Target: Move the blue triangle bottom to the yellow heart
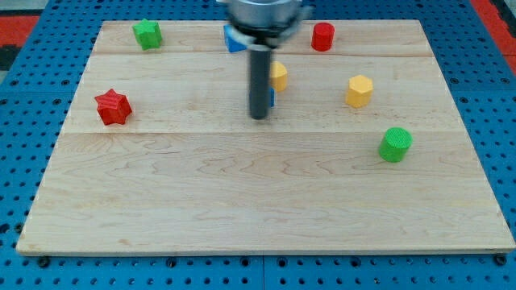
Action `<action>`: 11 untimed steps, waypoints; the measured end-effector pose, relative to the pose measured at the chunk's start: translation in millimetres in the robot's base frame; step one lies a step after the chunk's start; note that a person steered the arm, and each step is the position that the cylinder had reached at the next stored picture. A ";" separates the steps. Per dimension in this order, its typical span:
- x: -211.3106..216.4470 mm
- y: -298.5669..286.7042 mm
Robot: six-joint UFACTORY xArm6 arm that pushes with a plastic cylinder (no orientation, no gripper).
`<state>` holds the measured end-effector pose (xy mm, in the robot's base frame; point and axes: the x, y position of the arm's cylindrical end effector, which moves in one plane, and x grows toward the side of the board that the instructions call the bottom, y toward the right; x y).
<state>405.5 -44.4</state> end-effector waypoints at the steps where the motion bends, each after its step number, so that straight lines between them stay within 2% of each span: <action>1: -4.7 -73.0; 2: -49.6 -52.7; 4: -44.9 41.9; 7: -24.8 43.7; 8: 17.6 22.1; 9: 26.8 19.0; 10: -37.9 4.7; 11: -70.5 56.9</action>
